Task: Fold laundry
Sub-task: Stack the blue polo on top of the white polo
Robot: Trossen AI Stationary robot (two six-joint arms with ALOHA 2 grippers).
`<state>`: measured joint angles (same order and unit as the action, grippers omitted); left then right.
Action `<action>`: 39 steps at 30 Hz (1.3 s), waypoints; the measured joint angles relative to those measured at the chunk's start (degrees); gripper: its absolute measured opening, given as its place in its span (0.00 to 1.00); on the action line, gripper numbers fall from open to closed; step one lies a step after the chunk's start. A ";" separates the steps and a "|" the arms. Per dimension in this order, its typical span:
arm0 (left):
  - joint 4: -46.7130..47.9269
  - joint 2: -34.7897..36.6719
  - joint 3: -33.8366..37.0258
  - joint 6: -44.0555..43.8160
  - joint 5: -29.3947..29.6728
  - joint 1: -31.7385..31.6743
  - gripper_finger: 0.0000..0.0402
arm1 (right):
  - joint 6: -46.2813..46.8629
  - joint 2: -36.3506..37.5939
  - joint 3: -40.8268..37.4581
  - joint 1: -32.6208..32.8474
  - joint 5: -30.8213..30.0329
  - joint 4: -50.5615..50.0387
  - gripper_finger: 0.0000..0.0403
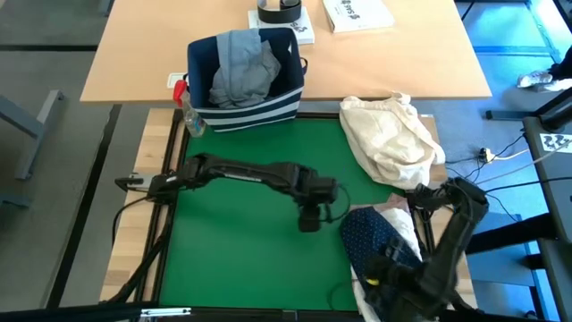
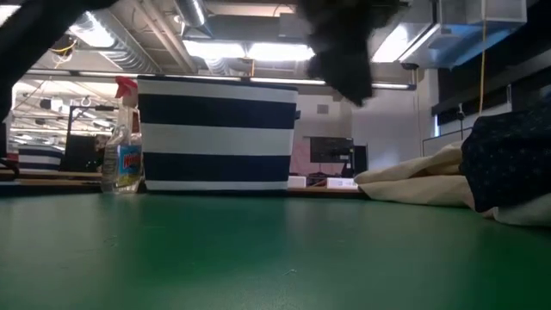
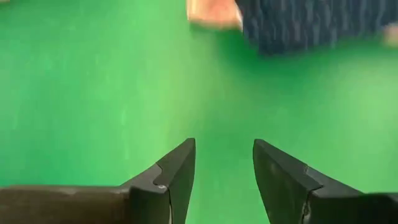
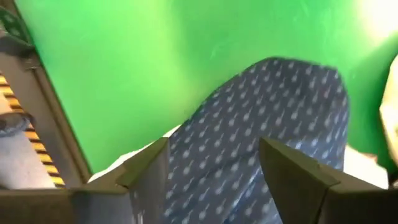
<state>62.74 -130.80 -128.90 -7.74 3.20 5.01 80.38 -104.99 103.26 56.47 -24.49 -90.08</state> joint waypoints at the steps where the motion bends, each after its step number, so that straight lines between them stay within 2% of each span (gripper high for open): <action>1: 0.40 1.94 2.48 0.64 0.30 0.52 0.39 | -2.45 0.25 0.00 -1.62 0.44 0.20 0.60; 4: -2.98 11.26 15.02 1.48 -1.70 1.66 0.39 | -7.14 1.11 0.00 -6.69 1.91 0.12 0.57; 8: -13.71 26.67 40.42 0.03 -4.36 1.34 0.39 | -10.70 3.30 0.00 -13.04 4.63 0.11 0.50; 11: -24.34 41.61 58.17 -4.50 -9.41 0.18 0.39 | -12.86 5.42 0.00 -17.14 6.29 0.04 0.47; 13: -29.62 50.34 67.42 -8.62 -12.09 -0.22 0.39 | -13.25 6.78 0.00 -19.85 8.40 0.04 0.45; 16: -32.55 60.17 77.59 -13.01 -13.18 -0.19 0.39 | -12.83 8.83 0.00 -23.26 12.11 0.06 0.45; 21: -33.99 73.01 86.14 -17.58 -12.42 0.13 0.39 | -12.00 12.52 -1.35 -28.93 18.87 0.45 0.45; 25: -33.99 78.50 89.31 -19.12 -10.98 0.84 0.39 | -11.52 18.73 -10.08 -32.27 23.39 0.31 0.45; 27: -34.16 79.78 90.18 -19.30 -10.79 1.29 0.39 | -10.12 22.88 -16.34 -33.38 25.72 2.72 0.45; 29: -33.68 80.05 90.56 -20.18 -10.36 1.80 0.39 | -8.71 27.46 -22.63 -34.13 28.64 10.02 0.45; 32: -34.12 80.21 90.49 -20.39 -9.84 2.33 0.39 | -6.61 32.38 -31.02 -33.99 29.58 17.17 0.45; 36: -34.01 79.92 90.49 -20.68 -9.23 2.72 0.39 | -3.48 34.79 -38.14 -33.99 29.70 19.58 0.45; 39: -34.02 79.87 90.49 -21.38 -8.49 2.68 0.39 | -4.41 34.38 -41.47 -34.05 29.68 21.26 0.46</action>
<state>28.71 -50.93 -38.41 -29.12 -5.29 7.69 75.98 -70.61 61.79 22.43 5.19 -68.82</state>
